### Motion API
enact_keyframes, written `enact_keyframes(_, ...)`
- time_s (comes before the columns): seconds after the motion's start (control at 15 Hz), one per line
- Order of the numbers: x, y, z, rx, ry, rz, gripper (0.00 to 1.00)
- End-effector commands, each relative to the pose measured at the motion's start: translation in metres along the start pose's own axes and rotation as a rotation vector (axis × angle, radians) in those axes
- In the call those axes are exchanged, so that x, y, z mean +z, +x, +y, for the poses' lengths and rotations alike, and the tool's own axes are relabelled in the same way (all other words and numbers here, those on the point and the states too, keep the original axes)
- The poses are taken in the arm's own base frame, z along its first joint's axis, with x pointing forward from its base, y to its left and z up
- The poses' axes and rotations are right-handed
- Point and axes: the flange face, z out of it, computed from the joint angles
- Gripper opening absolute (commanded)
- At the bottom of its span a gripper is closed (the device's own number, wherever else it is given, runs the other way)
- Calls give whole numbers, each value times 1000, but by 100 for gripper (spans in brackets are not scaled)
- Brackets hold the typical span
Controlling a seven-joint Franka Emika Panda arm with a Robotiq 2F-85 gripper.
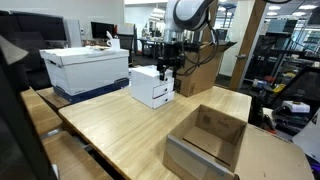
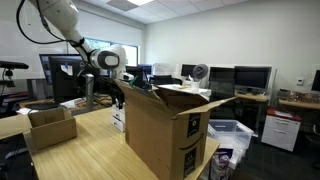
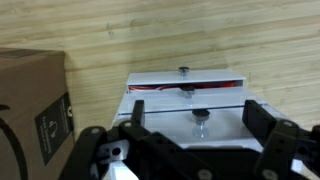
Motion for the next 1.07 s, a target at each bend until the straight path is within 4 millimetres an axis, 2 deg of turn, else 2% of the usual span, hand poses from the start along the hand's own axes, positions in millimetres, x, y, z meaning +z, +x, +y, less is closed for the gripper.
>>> enact_keyframes(0.0,2,4,0,-22,-13,23,100)
enact_keyframes(0.4,1,1,-7,-48,-38,40,100)
enact_keyframes(0.47,1,1,-8,-54,-41,43,92)
enact_keyframes(0.53,1,1,-9,-59,-43,45,74)
enact_keyframes(0.8,2,-1,-13,-68,-43,43,45)
enact_keyframes(1.0,1,-2,-14,-67,-42,48,29)
